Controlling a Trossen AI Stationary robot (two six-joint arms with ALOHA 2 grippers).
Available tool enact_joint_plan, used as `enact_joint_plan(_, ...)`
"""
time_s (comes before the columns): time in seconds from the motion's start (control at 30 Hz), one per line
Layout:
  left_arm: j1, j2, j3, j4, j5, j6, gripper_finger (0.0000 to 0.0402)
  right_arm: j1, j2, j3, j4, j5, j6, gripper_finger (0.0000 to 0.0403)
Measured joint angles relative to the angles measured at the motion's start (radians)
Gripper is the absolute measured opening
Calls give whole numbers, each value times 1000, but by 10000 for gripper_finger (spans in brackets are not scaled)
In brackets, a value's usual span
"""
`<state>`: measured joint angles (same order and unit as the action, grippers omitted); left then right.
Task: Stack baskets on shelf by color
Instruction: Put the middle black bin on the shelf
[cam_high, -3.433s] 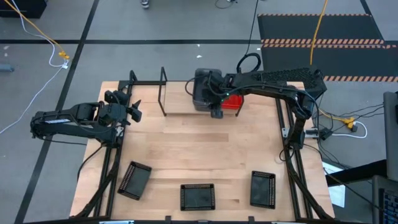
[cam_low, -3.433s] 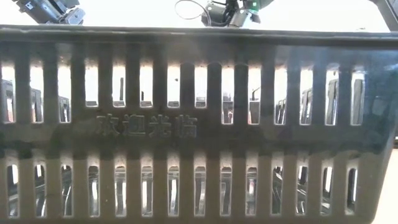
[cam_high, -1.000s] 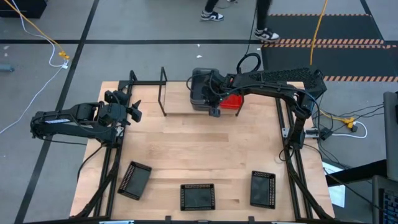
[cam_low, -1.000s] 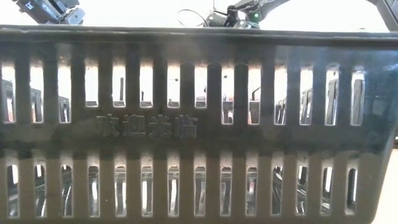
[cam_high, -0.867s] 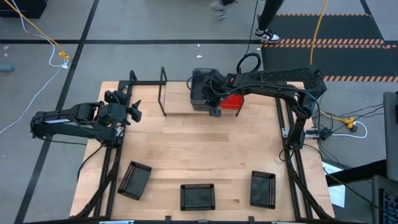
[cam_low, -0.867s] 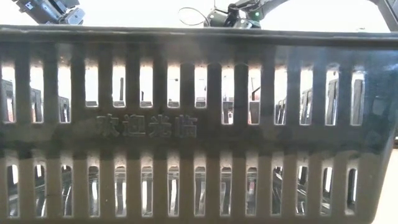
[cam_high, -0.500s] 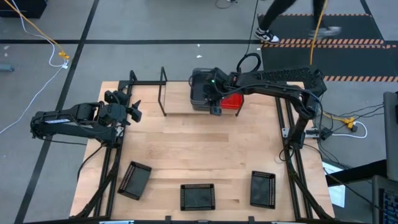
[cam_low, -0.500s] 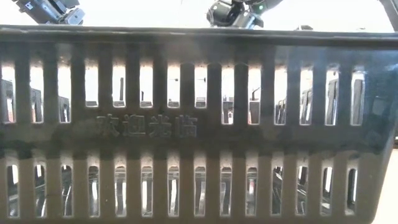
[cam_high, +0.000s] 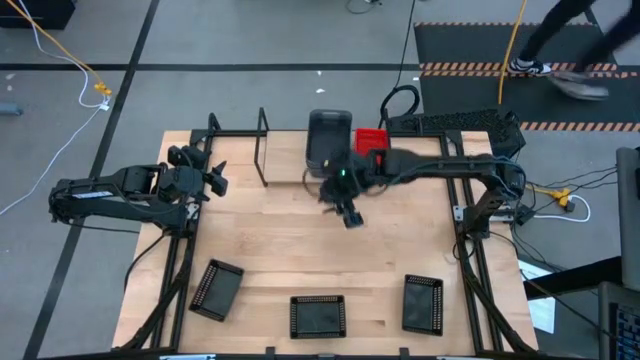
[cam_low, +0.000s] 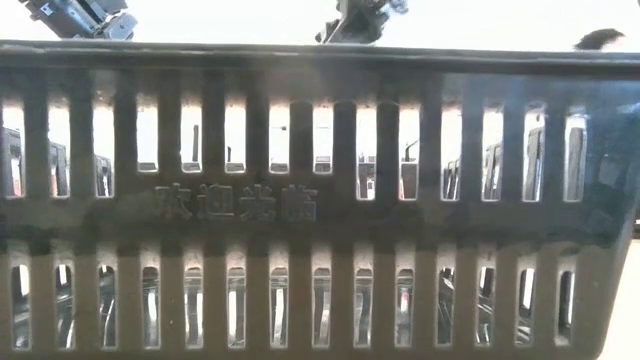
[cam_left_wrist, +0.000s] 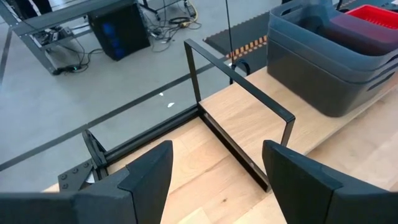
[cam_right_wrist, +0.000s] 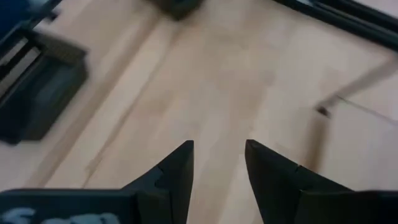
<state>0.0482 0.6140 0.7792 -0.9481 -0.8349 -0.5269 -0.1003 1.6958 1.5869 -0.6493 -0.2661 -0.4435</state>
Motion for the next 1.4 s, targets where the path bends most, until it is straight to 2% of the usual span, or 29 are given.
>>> enact_joint_plan(0.17,0,2,-2,-14,23,-47,250,106,2,-80,57,0,-159,140)
enact_joint_plan(0.33,-16,8,-84,-14,50,-173,250,200,2,-174,126,0,-394,139)
enact_joint_plan(0.53,-62,8,-172,-3,185,-379,250,294,1,-222,191,-1,-516,139)
enact_joint_plan(0.63,-118,16,-213,128,259,-444,250,337,1,-227,208,-16,-529,139)
enact_joint_plan(0.8,-246,92,-276,509,313,-354,250,404,6,-227,230,-155,-522,139)
enact_joint_plan(0.93,-330,177,-264,709,312,-277,250,443,35,-228,257,-158,-512,139)
enact_joint_plan(1.1,-401,273,-216,820,276,-210,250,477,110,-228,337,-157,-513,139)
enact_joint_plan(1.4,-435,356,-145,833,225,-106,250,479,161,-228,313,-232,-460,139)
